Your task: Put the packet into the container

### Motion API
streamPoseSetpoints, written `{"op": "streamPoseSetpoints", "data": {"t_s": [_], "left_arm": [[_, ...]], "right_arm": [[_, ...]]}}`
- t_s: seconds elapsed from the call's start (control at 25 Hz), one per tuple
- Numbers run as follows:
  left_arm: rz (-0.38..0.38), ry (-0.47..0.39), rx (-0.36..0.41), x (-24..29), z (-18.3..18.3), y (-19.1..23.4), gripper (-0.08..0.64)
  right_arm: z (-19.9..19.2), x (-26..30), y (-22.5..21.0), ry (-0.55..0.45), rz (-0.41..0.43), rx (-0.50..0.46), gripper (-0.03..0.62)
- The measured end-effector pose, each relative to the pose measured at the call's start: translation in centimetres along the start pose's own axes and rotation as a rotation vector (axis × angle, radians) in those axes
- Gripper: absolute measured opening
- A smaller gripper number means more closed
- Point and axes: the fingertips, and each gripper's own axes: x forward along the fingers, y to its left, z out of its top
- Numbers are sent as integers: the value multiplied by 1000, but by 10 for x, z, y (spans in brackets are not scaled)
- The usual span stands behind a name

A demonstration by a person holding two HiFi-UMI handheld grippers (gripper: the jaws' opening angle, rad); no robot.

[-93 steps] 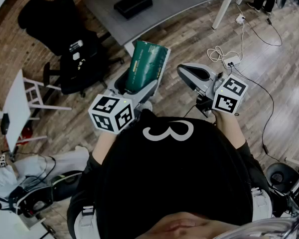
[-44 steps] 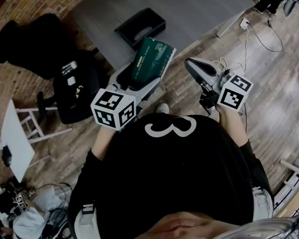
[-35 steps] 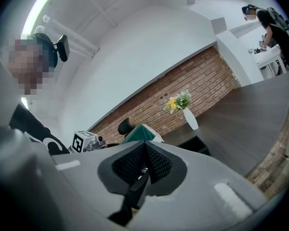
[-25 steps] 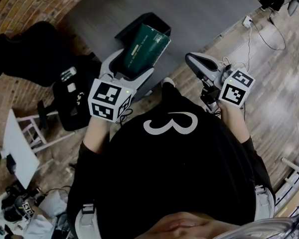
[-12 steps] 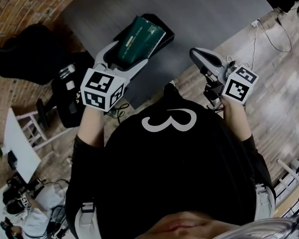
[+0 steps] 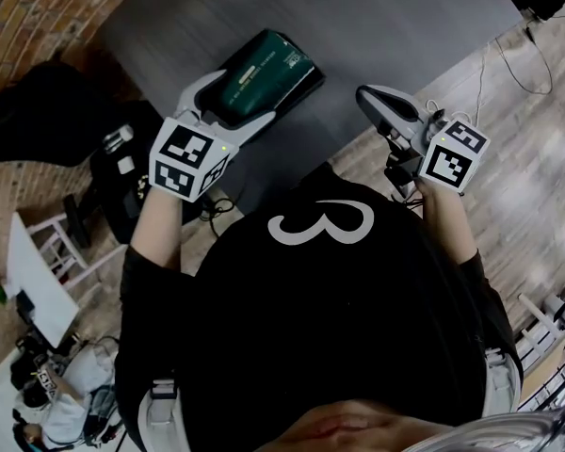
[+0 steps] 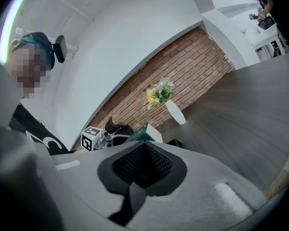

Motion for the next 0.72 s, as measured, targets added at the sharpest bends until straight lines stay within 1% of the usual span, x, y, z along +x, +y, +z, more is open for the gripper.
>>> {"op": "streamPoseSetpoints", "data": {"t_s": [0.24,0.44,0.72], "left_arm": [[-48,37,21,20,-12,2,426],[-73,87,49,32,-23,0,426],[-107,130,30,47,-38,-1,426]], "right_arm": [[-1,0,-19,14,-14,19,0],[0,-5,-31,20,-22,33,0],[-4,-2,-41,32,-26,55,0]]}}
